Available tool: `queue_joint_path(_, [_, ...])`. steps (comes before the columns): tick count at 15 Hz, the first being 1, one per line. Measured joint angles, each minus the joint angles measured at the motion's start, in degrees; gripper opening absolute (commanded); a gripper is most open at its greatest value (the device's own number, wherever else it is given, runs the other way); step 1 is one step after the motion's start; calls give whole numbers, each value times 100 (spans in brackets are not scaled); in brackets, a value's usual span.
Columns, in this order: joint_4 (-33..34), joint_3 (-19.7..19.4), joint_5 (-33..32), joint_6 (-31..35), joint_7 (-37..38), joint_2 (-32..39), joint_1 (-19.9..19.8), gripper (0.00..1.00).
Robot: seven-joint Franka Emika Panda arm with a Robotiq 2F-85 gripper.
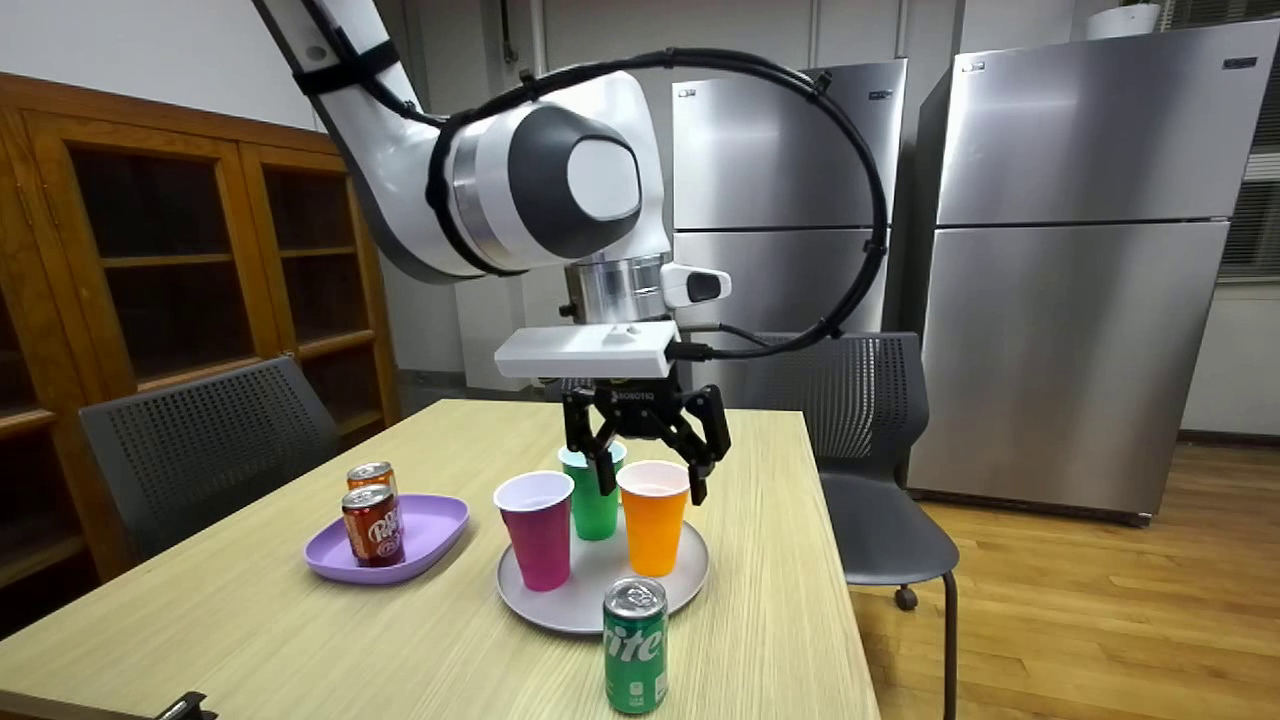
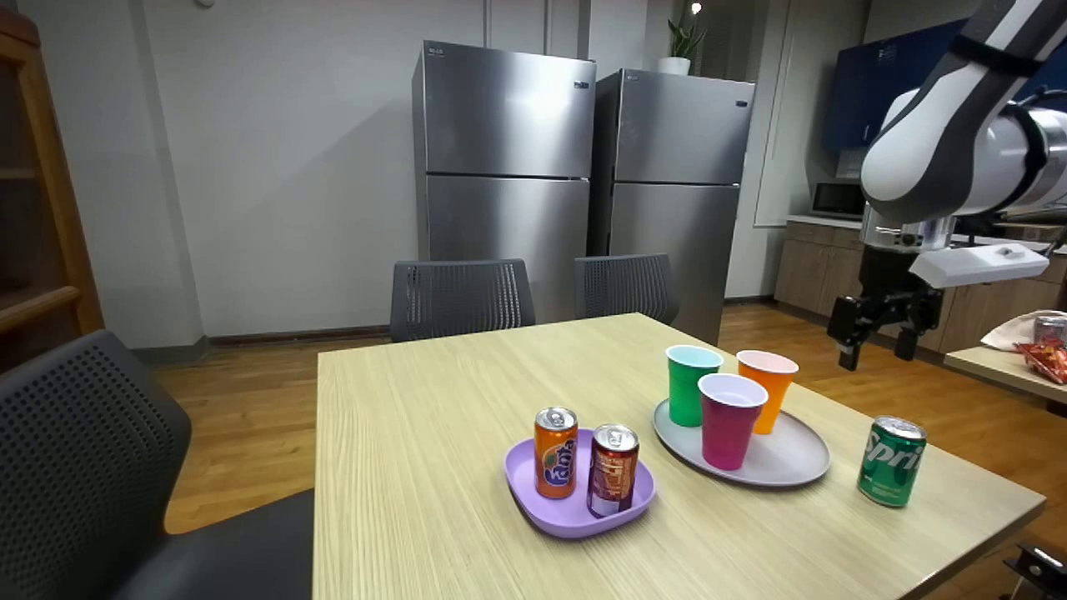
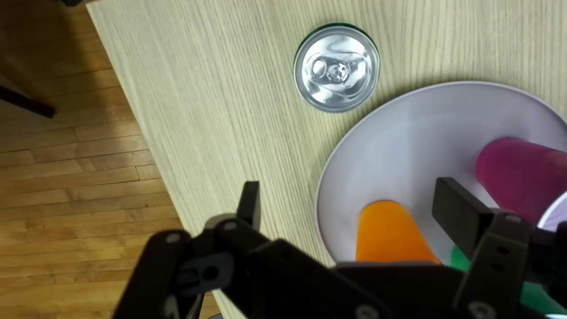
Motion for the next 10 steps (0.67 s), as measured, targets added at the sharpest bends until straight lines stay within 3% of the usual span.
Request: queue_joint_path(10, [-218, -36, -37, 419, 0, 516, -26, 100])
